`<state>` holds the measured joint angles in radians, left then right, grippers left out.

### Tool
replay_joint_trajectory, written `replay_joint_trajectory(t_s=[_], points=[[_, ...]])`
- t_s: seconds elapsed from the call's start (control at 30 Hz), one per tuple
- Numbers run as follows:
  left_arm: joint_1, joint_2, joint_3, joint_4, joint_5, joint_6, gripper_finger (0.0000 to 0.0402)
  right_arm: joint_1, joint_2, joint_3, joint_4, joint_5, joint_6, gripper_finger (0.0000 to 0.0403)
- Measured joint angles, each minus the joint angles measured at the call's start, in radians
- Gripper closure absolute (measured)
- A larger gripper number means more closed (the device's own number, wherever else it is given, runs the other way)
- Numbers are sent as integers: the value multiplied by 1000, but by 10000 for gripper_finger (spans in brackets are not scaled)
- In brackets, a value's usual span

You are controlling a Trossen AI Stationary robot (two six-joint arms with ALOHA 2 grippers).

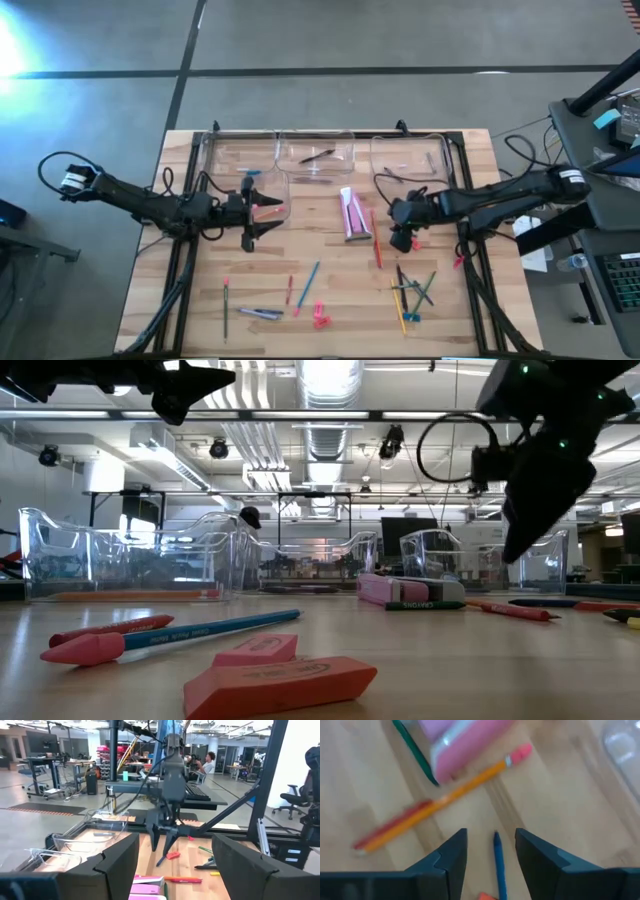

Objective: Sort crayons/erasers/pens/pencils in bins
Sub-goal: Put the blue crayon into the top right transparent bin

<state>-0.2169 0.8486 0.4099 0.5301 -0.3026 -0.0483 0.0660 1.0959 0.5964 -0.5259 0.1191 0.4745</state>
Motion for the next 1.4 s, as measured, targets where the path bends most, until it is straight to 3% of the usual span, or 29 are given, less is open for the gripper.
replay_joint_trajectory(t_s=[0.67, 0.8, 1.0, 1.4], points=[[1, 0, 3, 82, 16, 64, 165, 17, 93, -140, 96, 42, 93, 270], [1, 0, 3, 82, 16, 64, 165, 17, 93, -172, 117, 38, 124, 301], [1, 0, 3, 82, 16, 58, 165, 17, 94, -190, 120, 36, 128, 383], [1, 0, 2, 82, 37, 27, 165, 16, 71, -77, 101, 50, 63, 389]])
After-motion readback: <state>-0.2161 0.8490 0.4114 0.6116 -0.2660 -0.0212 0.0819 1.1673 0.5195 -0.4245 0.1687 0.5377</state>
